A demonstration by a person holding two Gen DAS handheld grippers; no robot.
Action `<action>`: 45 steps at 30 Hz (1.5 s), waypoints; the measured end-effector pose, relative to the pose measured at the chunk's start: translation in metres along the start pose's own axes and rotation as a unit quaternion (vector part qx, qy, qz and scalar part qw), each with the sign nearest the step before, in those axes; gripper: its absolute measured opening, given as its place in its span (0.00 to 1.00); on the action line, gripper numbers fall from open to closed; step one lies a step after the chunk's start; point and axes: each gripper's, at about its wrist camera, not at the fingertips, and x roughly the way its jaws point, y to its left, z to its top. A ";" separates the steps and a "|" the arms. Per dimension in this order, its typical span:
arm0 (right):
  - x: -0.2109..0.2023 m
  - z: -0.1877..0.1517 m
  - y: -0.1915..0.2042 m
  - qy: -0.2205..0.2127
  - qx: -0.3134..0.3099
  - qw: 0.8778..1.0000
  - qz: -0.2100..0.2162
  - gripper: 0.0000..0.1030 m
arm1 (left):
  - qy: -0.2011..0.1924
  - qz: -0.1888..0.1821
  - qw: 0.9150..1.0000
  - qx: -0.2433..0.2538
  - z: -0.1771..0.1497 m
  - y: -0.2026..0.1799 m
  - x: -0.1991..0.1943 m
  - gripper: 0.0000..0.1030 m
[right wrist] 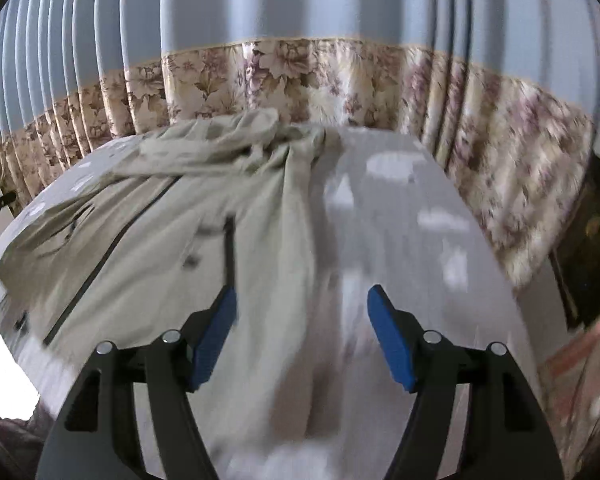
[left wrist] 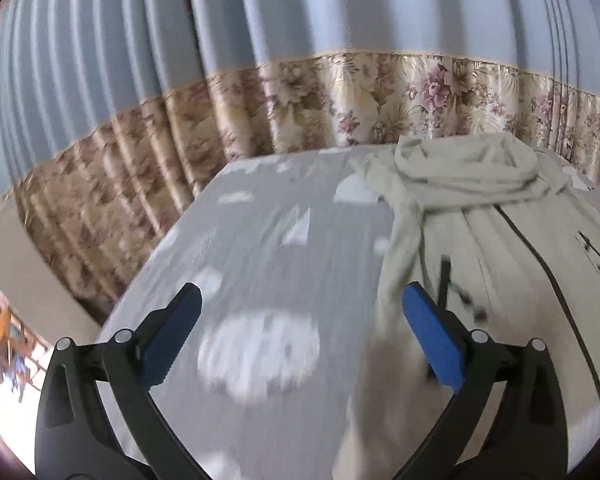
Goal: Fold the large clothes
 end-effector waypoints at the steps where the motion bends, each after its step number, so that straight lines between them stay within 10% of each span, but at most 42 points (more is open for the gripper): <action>1: -0.007 -0.013 0.002 0.000 0.007 1.000 -0.004 0.67 | -0.012 -0.001 1.000 -0.005 -0.017 0.000 -0.011 0.97; 8: 0.011 -0.042 0.002 0.023 0.029 0.999 0.002 0.64 | 0.007 -0.002 1.000 0.003 -0.061 -0.017 -0.014 0.96; 13: 0.020 -0.053 0.014 0.041 0.019 0.999 0.001 0.33 | 0.029 -0.026 0.999 0.007 -0.080 -0.033 0.001 0.95; 18: 0.017 -0.051 0.021 0.040 0.001 0.999 0.004 0.13 | 0.063 -0.067 0.995 0.036 -0.085 -0.052 0.014 0.49; 20: 0.015 -0.047 0.021 0.037 0.002 0.999 0.009 0.10 | 0.068 -0.072 0.995 0.032 -0.082 -0.053 0.015 0.16; 23: 0.008 -0.037 0.019 0.025 0.008 0.999 0.018 0.09 | 0.078 -0.094 0.992 0.006 -0.073 -0.046 0.017 0.07; 35: -0.013 0.062 0.015 -0.064 0.013 0.996 0.054 0.08 | 0.014 -0.114 0.993 0.007 0.028 -0.034 -0.004 0.06; 45: 0.069 0.188 0.000 -0.075 -0.010 0.996 0.050 0.08 | -0.002 -0.110 0.994 0.016 0.145 -0.056 0.106 0.07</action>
